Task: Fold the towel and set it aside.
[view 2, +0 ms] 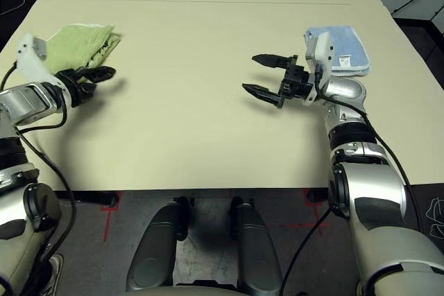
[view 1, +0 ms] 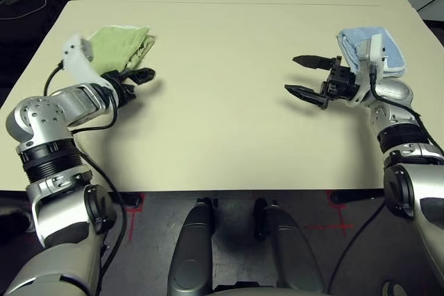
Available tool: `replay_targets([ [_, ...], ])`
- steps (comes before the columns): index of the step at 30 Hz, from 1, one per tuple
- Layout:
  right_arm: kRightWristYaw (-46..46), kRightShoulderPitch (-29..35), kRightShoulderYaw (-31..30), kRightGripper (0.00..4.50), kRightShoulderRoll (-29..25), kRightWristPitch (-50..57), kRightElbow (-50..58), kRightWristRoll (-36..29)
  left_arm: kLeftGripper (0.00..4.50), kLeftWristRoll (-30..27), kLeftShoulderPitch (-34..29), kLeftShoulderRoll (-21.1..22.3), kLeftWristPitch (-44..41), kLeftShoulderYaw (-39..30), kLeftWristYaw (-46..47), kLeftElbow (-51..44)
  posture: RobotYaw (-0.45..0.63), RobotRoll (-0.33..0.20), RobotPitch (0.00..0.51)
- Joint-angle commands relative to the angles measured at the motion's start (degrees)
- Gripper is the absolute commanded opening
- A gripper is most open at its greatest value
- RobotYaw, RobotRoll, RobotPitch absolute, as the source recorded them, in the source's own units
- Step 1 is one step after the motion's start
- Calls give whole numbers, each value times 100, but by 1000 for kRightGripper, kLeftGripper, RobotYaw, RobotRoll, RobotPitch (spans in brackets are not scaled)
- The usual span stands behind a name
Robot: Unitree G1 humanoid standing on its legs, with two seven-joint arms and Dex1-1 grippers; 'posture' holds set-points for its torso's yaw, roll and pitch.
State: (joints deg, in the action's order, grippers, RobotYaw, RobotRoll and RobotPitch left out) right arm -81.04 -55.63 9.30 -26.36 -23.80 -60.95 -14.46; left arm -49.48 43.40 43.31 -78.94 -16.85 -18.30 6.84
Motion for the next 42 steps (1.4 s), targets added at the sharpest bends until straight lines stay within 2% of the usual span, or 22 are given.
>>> replay_targets([
  [1, 7, -33, -22, 4500, -33, -67, -96, 42, 4469, 203, -74, 536, 516, 922, -1320, -639, 100, 0, 219],
  [2, 34, -36, -14, 4500, -25, -62, -103, 41, 4469, 328, -7, 516, 781, 1006, -1449, -624, 99, 0, 220],
  [4, 219, -38, 22, 4500, 1, 37, -124, 33, 4469, 1055, 66, 522, 1892, 1432, -1696, -523, 100, 0, 219],
  [6, 610, -10, -44, 4500, -10, 120, -182, 189, 4469, 1629, 121, 252, 2949, 1554, -1692, -192, 97, 0, 220],
  [10, 1809, -33, 102, 4500, 34, 373, -374, 302, 4469, 2488, 253, -554, 4661, 1562, -1314, 659, 82, 0, 222],
  [17, 4055, -286, 495, 4500, 290, 494, -572, 245, 4469, 3402, 678, -1749, 7353, 1344, -765, 2485, 43, 0, 218],
  [21, 4941, -279, 590, 4500, 429, 405, -641, 311, 4469, 3680, 971, -2113, 8444, 1116, -249, 3569, 19, 0, 208],
  [25, 5273, -201, 696, 4500, 540, 231, -682, 244, 4469, 3802, 1066, -2327, 9173, 908, 94, 4264, 8, 0, 201],
  [30, 5131, -48, 924, 4500, 651, -308, -652, 59, 4469, 3893, 946, -2381, 9662, 712, 394, 4705, 6, 0, 194],
  [36, 5975, -45, 862, 4500, 559, -8, -848, 318, 4469, 4131, 854, -2166, 9594, 621, 830, 4946, 8, 0, 195],
  [42, 6158, -79, 850, 4500, 620, 72, -877, 349, 4469, 4205, 660, -2021, 9474, 551, 912, 5012, 2, 0, 191],
])
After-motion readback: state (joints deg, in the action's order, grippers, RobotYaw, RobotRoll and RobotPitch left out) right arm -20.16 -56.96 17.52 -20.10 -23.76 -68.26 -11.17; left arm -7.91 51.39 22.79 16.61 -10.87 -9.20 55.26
